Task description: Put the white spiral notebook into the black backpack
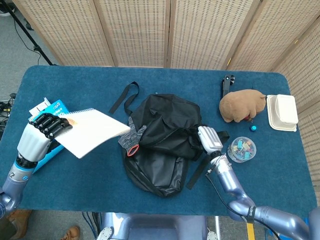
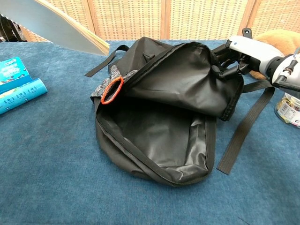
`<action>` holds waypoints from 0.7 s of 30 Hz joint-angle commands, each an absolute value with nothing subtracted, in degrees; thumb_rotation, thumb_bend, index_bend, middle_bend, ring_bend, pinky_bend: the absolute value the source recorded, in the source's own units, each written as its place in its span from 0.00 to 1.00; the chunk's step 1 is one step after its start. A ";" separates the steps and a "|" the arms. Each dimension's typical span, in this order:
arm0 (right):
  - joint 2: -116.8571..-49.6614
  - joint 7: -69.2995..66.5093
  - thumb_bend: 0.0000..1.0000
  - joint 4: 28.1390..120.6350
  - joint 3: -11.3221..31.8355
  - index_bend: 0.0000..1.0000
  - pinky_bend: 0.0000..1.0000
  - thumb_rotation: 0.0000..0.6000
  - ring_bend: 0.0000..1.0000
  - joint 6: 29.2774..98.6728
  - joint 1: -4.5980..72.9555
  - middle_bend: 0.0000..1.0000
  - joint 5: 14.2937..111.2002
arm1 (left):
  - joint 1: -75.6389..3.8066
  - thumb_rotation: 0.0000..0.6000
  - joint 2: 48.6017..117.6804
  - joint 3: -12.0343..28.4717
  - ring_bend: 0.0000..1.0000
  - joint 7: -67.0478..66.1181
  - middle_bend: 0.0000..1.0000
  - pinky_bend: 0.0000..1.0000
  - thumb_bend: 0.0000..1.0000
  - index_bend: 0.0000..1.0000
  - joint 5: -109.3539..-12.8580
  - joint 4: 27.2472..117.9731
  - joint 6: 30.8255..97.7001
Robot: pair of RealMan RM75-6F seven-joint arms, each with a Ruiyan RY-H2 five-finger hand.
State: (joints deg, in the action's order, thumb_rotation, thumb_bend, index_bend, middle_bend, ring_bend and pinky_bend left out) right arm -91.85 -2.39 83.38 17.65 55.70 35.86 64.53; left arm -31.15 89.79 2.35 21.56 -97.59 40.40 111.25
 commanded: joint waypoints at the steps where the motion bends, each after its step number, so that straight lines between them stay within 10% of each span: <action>1: -91.91 -1.84 0.64 83.52 17.68 0.60 0.26 1.00 0.33 55.29 36.23 0.58 63.68 | -30.16 1.00 88.25 0.36 0.51 20.50 0.63 0.51 0.52 0.81 -101.31 45.66 114.14; 21: -93.31 3.31 0.64 83.45 18.59 0.61 0.26 1.00 0.33 53.96 39.17 0.59 56.91 | -29.49 1.00 89.17 -2.53 0.51 21.42 0.63 0.51 0.53 0.81 -108.46 55.36 114.18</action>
